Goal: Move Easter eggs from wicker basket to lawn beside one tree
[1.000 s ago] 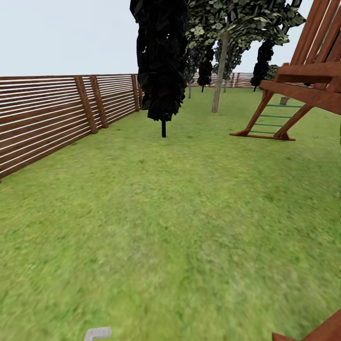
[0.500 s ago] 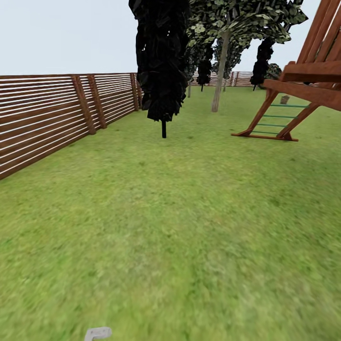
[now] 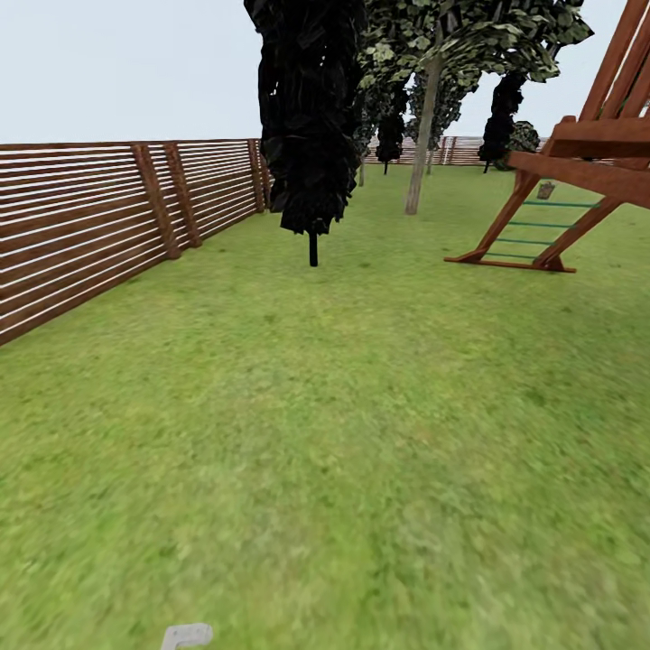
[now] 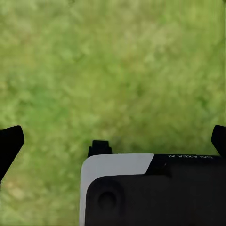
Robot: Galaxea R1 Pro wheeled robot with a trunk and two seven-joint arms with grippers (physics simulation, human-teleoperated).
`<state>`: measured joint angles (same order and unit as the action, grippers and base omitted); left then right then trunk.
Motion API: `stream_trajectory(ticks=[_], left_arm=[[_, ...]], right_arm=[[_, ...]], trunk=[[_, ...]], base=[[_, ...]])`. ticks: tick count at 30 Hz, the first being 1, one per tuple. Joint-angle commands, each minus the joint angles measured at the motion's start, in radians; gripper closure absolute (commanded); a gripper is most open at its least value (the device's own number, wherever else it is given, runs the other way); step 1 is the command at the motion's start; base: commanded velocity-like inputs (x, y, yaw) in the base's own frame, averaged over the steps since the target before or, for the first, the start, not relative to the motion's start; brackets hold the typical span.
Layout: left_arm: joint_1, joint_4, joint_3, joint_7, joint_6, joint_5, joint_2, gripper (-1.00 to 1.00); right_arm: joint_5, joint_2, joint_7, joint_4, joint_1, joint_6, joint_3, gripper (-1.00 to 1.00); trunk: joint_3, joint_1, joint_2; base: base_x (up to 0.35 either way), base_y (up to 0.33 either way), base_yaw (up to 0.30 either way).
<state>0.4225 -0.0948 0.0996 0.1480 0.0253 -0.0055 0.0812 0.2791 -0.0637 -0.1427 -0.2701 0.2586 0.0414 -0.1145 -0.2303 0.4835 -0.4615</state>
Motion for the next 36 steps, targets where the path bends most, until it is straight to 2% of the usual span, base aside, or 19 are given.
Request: stream_trajectory(ticks=[1,12,21,36], left_arm=[[0.001,0.001,0.008,0.005,0.002,-0.001,0.0,-1.0],[0.001,0.001,0.007,0.005,0.003,-0.002,0.0,-1.0],[0.001,0.001,0.007,0.005,0.003,-0.002,0.0,-1.0],[0.0,0.001,0.007,0.005,0.004,-0.002,-0.001,-1.0]], right_arm=[[0.009,-0.001,-0.001,0.0,0.001,0.004,-0.004,-1.0],[0.019,-0.001,-0.001,0.0,0.001,0.004,-0.006,-1.0],[0.019,-0.002,-0.001,0.0,0.001,0.004,-0.005,-1.0],[0.018,-0.01,-0.001,0.0,0.001,0.005,-0.005,-1.0]], trunk=[[-0.002,0.001,-0.001],[-0.002,0.001,-0.001],[-0.002,0.001,-0.001],[-0.002,0.001,-0.001]], base=[[0.329,0.0,0.0],[0.329,0.0,-0.006],[0.329,0.0,-0.188],[0.33,0.0,-0.01]])
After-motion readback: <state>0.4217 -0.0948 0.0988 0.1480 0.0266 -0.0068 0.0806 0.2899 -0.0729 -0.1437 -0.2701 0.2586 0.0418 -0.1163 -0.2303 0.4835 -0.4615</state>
